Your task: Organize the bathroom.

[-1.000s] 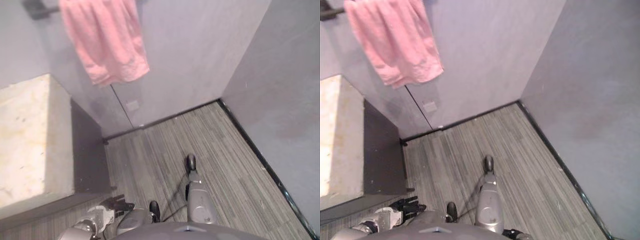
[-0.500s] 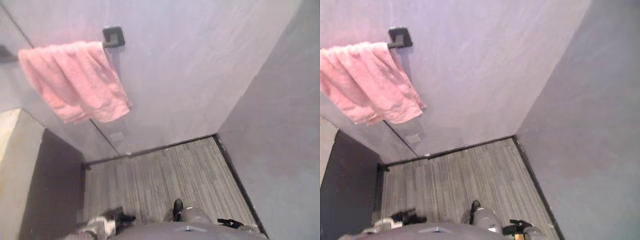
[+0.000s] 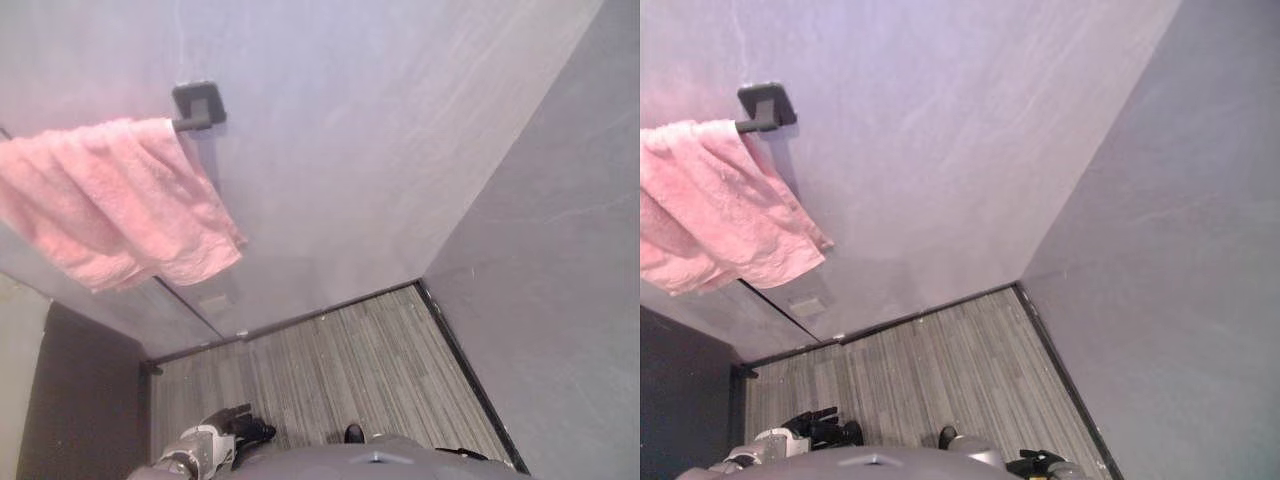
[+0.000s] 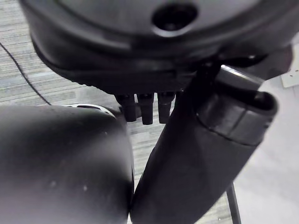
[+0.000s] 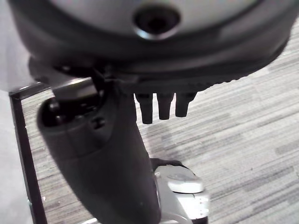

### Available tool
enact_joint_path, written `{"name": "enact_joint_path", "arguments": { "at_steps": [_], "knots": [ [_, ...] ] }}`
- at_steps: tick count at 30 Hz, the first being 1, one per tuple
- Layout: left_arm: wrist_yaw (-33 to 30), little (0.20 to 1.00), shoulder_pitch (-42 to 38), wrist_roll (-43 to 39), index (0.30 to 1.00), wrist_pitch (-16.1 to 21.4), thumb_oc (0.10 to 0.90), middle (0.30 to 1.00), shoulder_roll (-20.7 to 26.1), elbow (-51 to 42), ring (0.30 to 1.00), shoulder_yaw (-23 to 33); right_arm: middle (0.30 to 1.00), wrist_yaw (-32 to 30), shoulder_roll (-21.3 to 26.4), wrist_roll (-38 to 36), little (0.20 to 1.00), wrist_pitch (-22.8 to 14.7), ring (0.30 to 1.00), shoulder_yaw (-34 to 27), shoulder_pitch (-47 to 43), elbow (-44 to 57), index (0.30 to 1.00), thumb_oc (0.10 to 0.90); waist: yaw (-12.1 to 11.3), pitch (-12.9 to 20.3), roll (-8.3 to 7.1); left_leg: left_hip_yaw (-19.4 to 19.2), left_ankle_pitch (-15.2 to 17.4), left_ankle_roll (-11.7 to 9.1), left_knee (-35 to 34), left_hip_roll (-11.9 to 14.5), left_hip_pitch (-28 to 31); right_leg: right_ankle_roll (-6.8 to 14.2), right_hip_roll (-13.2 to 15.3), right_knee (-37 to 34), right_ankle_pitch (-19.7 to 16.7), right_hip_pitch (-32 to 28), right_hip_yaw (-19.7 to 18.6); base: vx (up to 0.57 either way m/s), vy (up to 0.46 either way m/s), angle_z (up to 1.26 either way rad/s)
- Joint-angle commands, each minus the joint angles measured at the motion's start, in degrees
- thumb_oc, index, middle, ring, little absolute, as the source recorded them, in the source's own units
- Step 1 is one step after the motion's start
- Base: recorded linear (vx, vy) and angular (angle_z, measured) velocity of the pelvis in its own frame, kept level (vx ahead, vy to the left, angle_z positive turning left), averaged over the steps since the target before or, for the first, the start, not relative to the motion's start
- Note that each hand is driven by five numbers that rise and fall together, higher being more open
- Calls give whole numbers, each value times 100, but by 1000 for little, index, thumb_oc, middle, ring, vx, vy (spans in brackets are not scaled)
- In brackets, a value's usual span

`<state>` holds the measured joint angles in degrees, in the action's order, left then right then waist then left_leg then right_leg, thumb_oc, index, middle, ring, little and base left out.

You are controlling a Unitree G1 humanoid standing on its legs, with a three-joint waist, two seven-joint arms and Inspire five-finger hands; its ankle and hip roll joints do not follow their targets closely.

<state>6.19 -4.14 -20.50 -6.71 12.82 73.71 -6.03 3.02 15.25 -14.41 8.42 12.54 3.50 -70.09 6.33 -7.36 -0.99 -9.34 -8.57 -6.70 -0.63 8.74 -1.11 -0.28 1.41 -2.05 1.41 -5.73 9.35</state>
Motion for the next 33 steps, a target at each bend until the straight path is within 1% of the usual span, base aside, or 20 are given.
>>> {"name": "enact_joint_path", "arguments": {
  "at_steps": [1, 5, 7, 8, 9, 11, 12, 13, 15, 16, 17, 18, 19, 20, 21, 22, 26, 27, 29, 33],
  "knots": [
    [-453, 900, 429, -143, 900, -208, 800, 900, 117, 137, 900, -39, 900, -55, 52, 58, 900, -18, 900, -20, 55, -123, 900, 800, -103, 52, 39, -153, 283, 205, 31, 86, 178, 391, 600, 37, -464, 413, -320, 83, 42, 11],
    [-914, 900, 492, -442, 900, -348, 800, 900, 109, 221, 900, 120, 900, -230, 81, -155, 900, -211, 900, -92, 35, -141, 900, 800, -155, 116, 65, -112, 226, 199, -120, 105, 267, 382, 581, -59, -469, 307, -283, 69, 2, 4],
    [-1362, 900, 496, -933, 900, -528, 800, 900, 76, 283, 900, 297, 900, -373, 119, -349, 900, -466, 900, -187, -14, -86, 900, 800, -184, 167, 55, -80, 216, 192, -167, 105, 316, 380, 573, -126, -492, 254, -264, 86, -23, -5],
    [-1914, 900, 504, -1283, 900, -638, 800, 900, 75, 345, 900, 531, 900, -532, 187, -533, 900, -622, 900, -302, -38, 82, 900, 800, -195, 208, 42, -54, 227, 183, -178, 108, 340, 378, 565, -142, -479, 210, -274, 94, -32, 1],
    [-2172, 900, 505, -1621, 900, -771, 800, 900, 120, 381, 900, 702, 900, -666, 258, -720, 900, -728, 900, -387, -60, 247, 900, 800, -201, 235, 31, -39, 234, 178, -176, 111, 352, 381, 564, -155, -476, 187, -276, 93, -37, 4],
    [-2773, 900, 503, -2227, 900, -649, 800, 900, 211, 401, 900, 996, 900, -882, 388, -1009, 900, -793, 900, -511, -89, 656, 900, 800, -204, 273, 12, -26, 240, 169, -177, 124, 376, 382, 563, -183, -483, 161, -265, 74, -38, 1],
    [-3147, 900, 494, -2649, 900, -444, 800, 900, 369, 349, 900, 1317, 900, -1088, 580, -1223, 900, -606, 900, -643, -107, 1333, 900, 800, -189, 302, 4, -32, 233, 147, -187, 150, 401, 384, 554, -218, -486, 129, -260, 75, -39, -4],
    [-3287, 900, 488, -2679, 900, -278, 800, 900, 414, 321, 900, 1396, 900, -1155, 625, -1293, 900, -661, 900, -681, -114, 1519, 900, 800, -186, 313, 2, -39, 229, 140, -192, 160, 407, 386, 552, -229, -490, 125, -257, 66, -38, -4],
    [-3732, 900, 416, -2620, 900, -78, 800, 900, 552, 11, 900, 1530, 900, -1496, 793, -1173, 900, -450, 900, -753, -201, 2205, 900, 800, -183, 358, 7, -71, 209, 124, -254, 194, 451, 394, 545, -282, -514, 132, -232, 34, -37, -1],
    [-3740, 900, 418, -2620, 900, -81, 800, 900, 549, 4, 900, 1530, 900, -1502, 794, -1171, 900, -441, 900, -754, -196, 2217, 900, 800, -183, 354, 9, -72, 208, 123, -258, 195, 458, 394, 544, -281, -512, 128, -232, 26, -44, 4],
    [-3657, 900, 321, -2132, 900, 11, 800, 900, 694, -315, 900, 1471, 900, -1371, 951, -1110, 900, -553, 900, -701, -338, 2713, 900, 800, -193, 365, 19, -94, 192, 110, -329, 216, 513, 403, 546, -289, -505, 112, -201, 14, -36, 6],
    [-3656, 900, 269, -1632, 900, -40, 800, 900, 822, -644, 900, 1389, 900, -1297, 1098, -1107, 900, -448, 900, -684, -436, 3240, 900, 800, -197, 390, 29, -104, 168, 93, -349, 230, 482, 403, 551, -290, -508, 135, -183, 20, -42, 7],
    [-3545, 900, 247, -1466, 900, -47, 800, 900, 892, -811, 900, 1313, 900, -1200, 1170, -1036, 900, -526, 900, -661, -479, 3476, 900, 800, -200, 398, 36, -107, 152, 83, -358, 236, 471, 403, 552, -285, -510, 140, -176, 8, -27, 13],
    [-3564, 900, 224, -1071, 900, -179, 800, 900, 1037, -1265, 900, 1152, 900, -1093, 1380, -786, 900, -359, 900, -690, -505, 4226, 900, 800, -194, 402, 59, -97, 140, 74, -361, 237, 438, 411, 559, -269, -508, 164, -154, 6, -17, 18],
    [-3438, 900, 219, -888, 900, -108, 800, 900, 1078, -1395, 900, 1100, 900, -1013, 1437, -630, 900, -453, 900, -686, -518, 4356, 900, 800, -194, 400, 70, -86, 131, 69, -359, 235, 420, 418, 563, -263, -511, 176, -152, -5, -5, 20],
    [-3263, 900, 158, -523, 900, -158, 800, 900, 1193, -1744, 900, 997, 900, -880, 1626, -426, 900, -352, 900, -707, -604, 4763, 900, 800, -190, 381, 98, -90, 105, 55, -365, 240, 393, 429, 581, -246, -521, 213, -133, -9, 7, 14],
    [-2571, 900, -147, 852, 900, -208, 800, 900, 1700, -2930, 900, 495, 900, -403, 2201, -222, 900, -349, 900, -669, -1099, 5038, 900, 800, -264, 266, 198, -55, 56, 38, -367, 192, 272, 447, 633, -191, -551, 359, -121, -39, 23, 6],
    [-2473, 900, -183, 1032, 900, -181, 800, 900, 1764, -3039, 900, 442, 900, -353, 2255, -231, 900, -341, 900, -649, -1152, 5038, 900, 800, -273, 253, 206, -51, 50, 36, -363, 188, 255, 447, 637, -182, -553, 377, -121, -62, 22, 5],
    [-2025, 900, -496, 1428, 900, -208, 800, 900, 2294, -3835, 900, 117, 900, -147, 2589, -321, 900, -246, 900, -502, -1561, 5015, 900, 800, -323, 168, 249, -24, 6, 15, -338, 166, 143, 442, 670, -117, -555, 477, -116, -70, 23, 10],
    [-2009, 900, -1050, 1645, 900, -51, 800, 900, 2837, -4488, 900, -39, 900, 147, 2802, -464, 900, -29, 900, -90, -2151, 4982, 900, 800, -377, 122, 236, 7, -36, -3, -329, 159, 119, 429, 699, -108, -549, 433, -80, 18, -7, 14]
  ]
}}
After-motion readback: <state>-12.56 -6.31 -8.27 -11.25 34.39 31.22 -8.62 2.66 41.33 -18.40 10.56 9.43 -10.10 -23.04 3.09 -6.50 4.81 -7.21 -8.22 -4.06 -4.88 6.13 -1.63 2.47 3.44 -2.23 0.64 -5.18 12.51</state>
